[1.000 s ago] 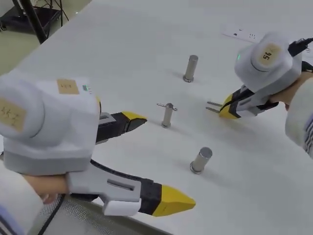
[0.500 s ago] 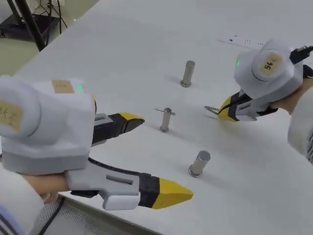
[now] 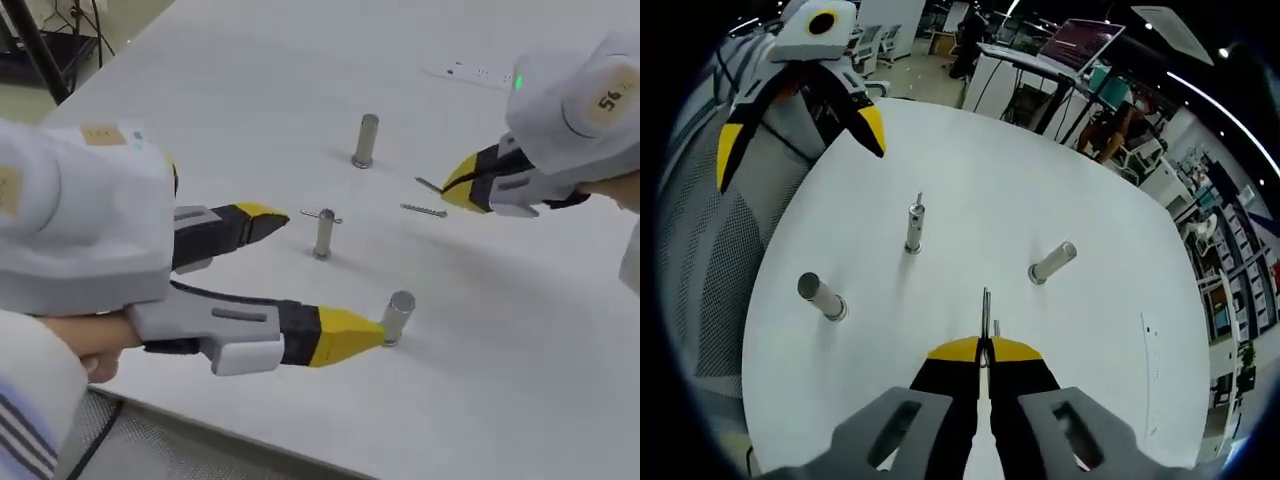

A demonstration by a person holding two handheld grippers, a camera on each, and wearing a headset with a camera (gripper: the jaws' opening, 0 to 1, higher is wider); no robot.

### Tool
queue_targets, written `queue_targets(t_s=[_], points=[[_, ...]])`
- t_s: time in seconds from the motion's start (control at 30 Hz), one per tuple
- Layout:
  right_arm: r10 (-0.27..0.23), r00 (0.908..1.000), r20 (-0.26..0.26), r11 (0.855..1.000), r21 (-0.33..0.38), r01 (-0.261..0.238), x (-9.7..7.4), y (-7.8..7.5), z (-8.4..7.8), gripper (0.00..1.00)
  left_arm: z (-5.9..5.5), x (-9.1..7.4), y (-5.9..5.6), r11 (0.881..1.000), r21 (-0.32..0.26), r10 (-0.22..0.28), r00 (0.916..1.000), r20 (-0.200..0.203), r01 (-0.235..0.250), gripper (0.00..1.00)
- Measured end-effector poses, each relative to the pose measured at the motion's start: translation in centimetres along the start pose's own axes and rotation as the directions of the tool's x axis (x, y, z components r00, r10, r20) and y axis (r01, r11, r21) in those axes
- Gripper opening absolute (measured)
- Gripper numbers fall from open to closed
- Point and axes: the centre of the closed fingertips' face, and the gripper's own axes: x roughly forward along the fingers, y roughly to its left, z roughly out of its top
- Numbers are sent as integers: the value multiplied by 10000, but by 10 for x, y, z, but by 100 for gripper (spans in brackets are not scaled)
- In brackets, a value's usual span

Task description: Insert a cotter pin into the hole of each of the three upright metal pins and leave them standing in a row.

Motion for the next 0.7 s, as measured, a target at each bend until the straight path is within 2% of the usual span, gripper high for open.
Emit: queue_targets(t_s=[0.2, 0.4, 0.53, 0.7], points=[[-584, 9973, 437, 9971, -461, 604, -19, 3, 13, 0, 8, 5, -2, 9996, -248, -143, 9997, 213, 148, 75], [-1076, 9896, 954, 9906, -748, 1149, -37, 10, 27, 0, 11, 12, -5, 9991, -292, -313, 9995, 107, 316, 69], [-1303, 9838, 1232, 9864, -842, 1412, -48, 18, 35, 0, 16, 17, -7, 9988, -151, -475, 9989, 8, 475, 67], [-1503, 9787, 1398, 9809, -1023, 1653, -59, 28, 40, 0, 26, 23, -9, 9970, -245, -724, 9972, 171, 728, 62]])
